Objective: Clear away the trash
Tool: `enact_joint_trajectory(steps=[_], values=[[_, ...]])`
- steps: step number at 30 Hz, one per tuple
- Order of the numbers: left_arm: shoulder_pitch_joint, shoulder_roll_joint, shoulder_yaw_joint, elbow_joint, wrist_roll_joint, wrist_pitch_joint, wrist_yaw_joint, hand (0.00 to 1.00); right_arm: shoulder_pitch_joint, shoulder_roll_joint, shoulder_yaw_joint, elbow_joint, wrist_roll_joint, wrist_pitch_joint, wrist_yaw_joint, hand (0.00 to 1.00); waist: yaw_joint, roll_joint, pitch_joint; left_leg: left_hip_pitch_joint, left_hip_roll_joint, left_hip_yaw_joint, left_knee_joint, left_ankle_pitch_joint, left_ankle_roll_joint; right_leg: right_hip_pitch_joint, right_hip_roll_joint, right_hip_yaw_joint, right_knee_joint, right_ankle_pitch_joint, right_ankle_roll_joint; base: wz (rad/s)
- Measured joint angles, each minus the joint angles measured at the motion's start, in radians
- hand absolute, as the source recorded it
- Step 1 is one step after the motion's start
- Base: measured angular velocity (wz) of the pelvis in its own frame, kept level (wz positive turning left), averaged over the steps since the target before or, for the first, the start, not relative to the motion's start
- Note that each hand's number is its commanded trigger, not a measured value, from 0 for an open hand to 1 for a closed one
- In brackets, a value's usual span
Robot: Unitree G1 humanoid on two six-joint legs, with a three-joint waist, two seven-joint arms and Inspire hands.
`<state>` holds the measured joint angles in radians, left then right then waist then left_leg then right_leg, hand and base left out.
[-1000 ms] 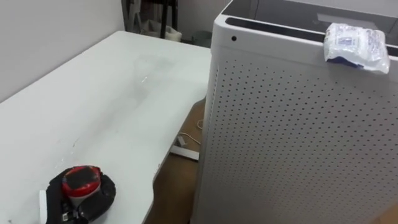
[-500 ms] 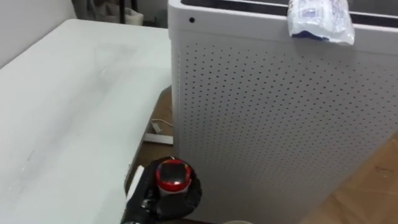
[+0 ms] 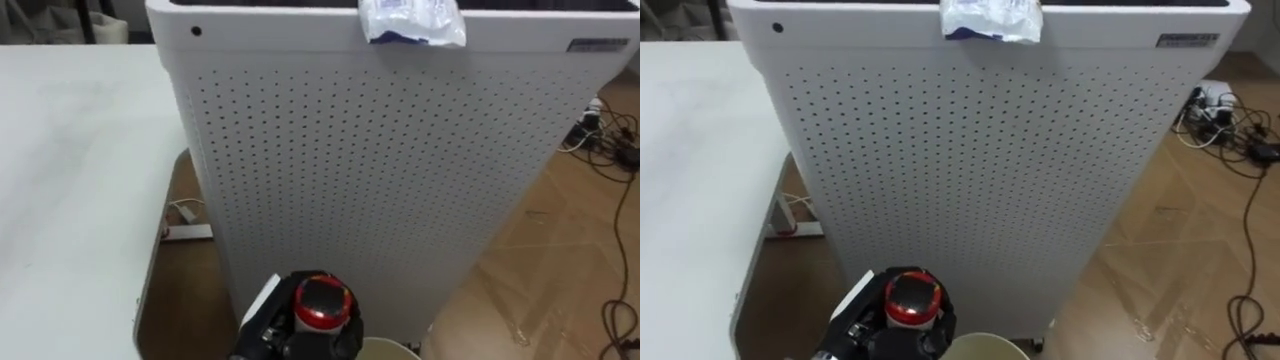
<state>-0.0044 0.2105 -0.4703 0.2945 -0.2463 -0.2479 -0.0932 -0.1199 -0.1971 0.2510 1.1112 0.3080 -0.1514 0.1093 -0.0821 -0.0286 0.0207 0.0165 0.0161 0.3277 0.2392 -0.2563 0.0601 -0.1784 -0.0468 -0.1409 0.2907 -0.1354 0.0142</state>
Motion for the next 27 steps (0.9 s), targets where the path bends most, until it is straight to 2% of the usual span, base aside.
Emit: enact_joint_trajectory(steps=[3, 5, 6, 7, 8, 9, 10, 11, 12, 13, 14, 15, 18, 27], values=[[0.002, 0.002, -0.007, 0.007, 0.002, 0.007, -0.013, 1.00, -0.012, -0.001, 0.003, 0.000, -0.005, -0.001, 0.000, 1.00, 0.001, 0.005, 0.0030, -0.011, 0.006, 0.000, 0.004, 0.000, 0.000, -0.012, -0.001, -0.011, 0.002, 0.001, -0.006, -0.07], [0.002, 0.002, -0.007, 0.029, 0.003, 0.007, -0.020, 1.00, -0.020, -0.001, 0.002, 0.000, -0.025, -0.001, -0.003, 1.00, -0.001, 0.010, 0.0061, -0.020, 0.009, 0.000, 0.018, -0.001, -0.001, -0.015, -0.002, -0.036, 0.002, 0.001, -0.013, -0.02], [0.006, 0.003, -0.012, 0.046, 0.006, 0.012, -0.023, 0.67, -0.023, -0.002, 0.001, 0.000, -0.031, -0.001, -0.004, 1.00, -0.001, 0.013, 0.0079, -0.029, 0.011, 0.002, 0.041, -0.001, -0.001, -0.016, -0.002, -0.056, 0.002, -0.001, -0.018, -0.15], [0.023, 0.005, -0.013, 0.046, 0.006, 0.021, -0.027, 0.40, -0.026, -0.004, 0.002, 0.000, -0.033, -0.001, -0.006, 1.00, 0.004, 0.019, 0.0090, -0.036, 0.013, 0.001, 0.066, -0.001, -0.001, -0.016, -0.002, -0.059, 0.001, 0.000, -0.021, -0.23], [0.032, 0.005, -0.014, 0.046, 0.005, 0.024, -0.029, 0.00, -0.026, -0.005, 0.003, 0.000, -0.033, -0.001, -0.006, 1.00, 0.008, 0.022, 0.0094, -0.043, 0.014, 0.001, 0.085, -0.001, -0.001, -0.016, -0.003, -0.059, 0.000, 0.000, -0.023, -0.35], [0.050, 0.005, -0.016, 0.046, 0.004, 0.027, -0.033, 0.00, -0.027, -0.006, 0.004, 0.000, -0.035, -0.001, -0.005, 1.00, 0.008, 0.026, 0.0093, -0.067, 0.019, -0.002, 0.148, -0.001, -0.002, -0.015, -0.007, -0.048, 0.001, 0.000, -0.025, -0.38], [0.062, 0.004, -0.017, 0.048, 0.004, 0.030, -0.041, 0.00, -0.027, -0.006, 0.010, -0.002, -0.035, -0.001, -0.005, 1.00, 0.013, 0.026, 0.0097, -0.114, 0.025, -0.012, 0.258, 0.005, -0.013, -0.017, -0.013, -0.016, 0.006, -0.001, -0.027, -0.45], [0.064, 0.007, -0.016, 0.054, 0.005, 0.030, -0.048, 0.00, -0.027, -0.007, 0.014, -0.002, -0.035, -0.001, -0.004, 1.00, 0.026, 0.020, 0.0142, -0.142, 0.026, -0.033, 0.293, 0.000, -0.035, -0.019, -0.017, 0.010, 0.013, -0.001, -0.027, -0.57], [0.065, 0.001, -0.020, 0.066, 0.006, 0.031, -0.057, 0.00, -0.030, -0.014, 0.022, -0.003, -0.035, -0.001, -0.004, 1.00, 0.041, 0.020, 0.0138, -0.171, 0.015, -0.106, 0.241, -0.023, -0.046, -0.029, -0.012, 0.063, 0.024, -0.001, -0.026, -0.59], [0.053, 0.001, -0.024, 0.071, 0.012, 0.030, -0.067, 0.00, -0.036, -0.020, 0.022, -0.003, -0.034, 0.000, -0.004, 1.00, 0.050, 0.028, 0.0104, -0.206, 0.025, -0.168, 0.140, -0.007, -0.058, -0.055, 0.001, 0.084, 0.047, -0.006, -0.020, -0.58], [0.047, 0.003, -0.024, 0.074, 0.016, 0.030, -0.069, 0.00, -0.040, -0.019, 0.021, -0.003, -0.035, 0.000, -0.005, 1.00, 0.056, 0.035, 0.0070, -0.222, 0.039, -0.184, 0.124, 0.022, -0.045, -0.070, 0.004, 0.096, 0.065, -0.013, -0.017, -0.66], [0.046, -0.001, -0.022, 0.084, 0.016, 0.030, -0.068, 0.00, -0.045, -0.018, 0.024, -0.002, -0.041, 0.001, 0.002, 1.00, 0.072, 0.022, 0.0069, -0.213, 0.031, -0.182, 0.122, 0.017, -0.042, -0.088, 0.005, 0.104, 0.086, -0.018, -0.010, -0.55], [0.045, 0.011, -0.023, 0.105, 0.015, 0.030, -0.071, 0.00, -0.046, -0.018, 0.024, -0.005, -0.052, 0.001, 0.003, 1.00, 0.061, 0.013, 0.0071, -0.202, 0.023, -0.167, 0.118, 0.017, -0.039, -0.085, -0.003, 0.074, 0.084, -0.015, -0.006, -0.24], [0.043, 0.003, -0.025, 0.141, 0.023, 0.030, -0.080, 0.00, -0.043, -0.020, 0.071, 0.014, -0.074, 0.003, -0.012, 1.00, 0.062, 0.023, 0.0052, -0.185, 0.016, -0.167, 0.103, 0.018, -0.041, -0.080, -0.002, 0.057, 0.071, -0.014, -0.010, -0.05]])
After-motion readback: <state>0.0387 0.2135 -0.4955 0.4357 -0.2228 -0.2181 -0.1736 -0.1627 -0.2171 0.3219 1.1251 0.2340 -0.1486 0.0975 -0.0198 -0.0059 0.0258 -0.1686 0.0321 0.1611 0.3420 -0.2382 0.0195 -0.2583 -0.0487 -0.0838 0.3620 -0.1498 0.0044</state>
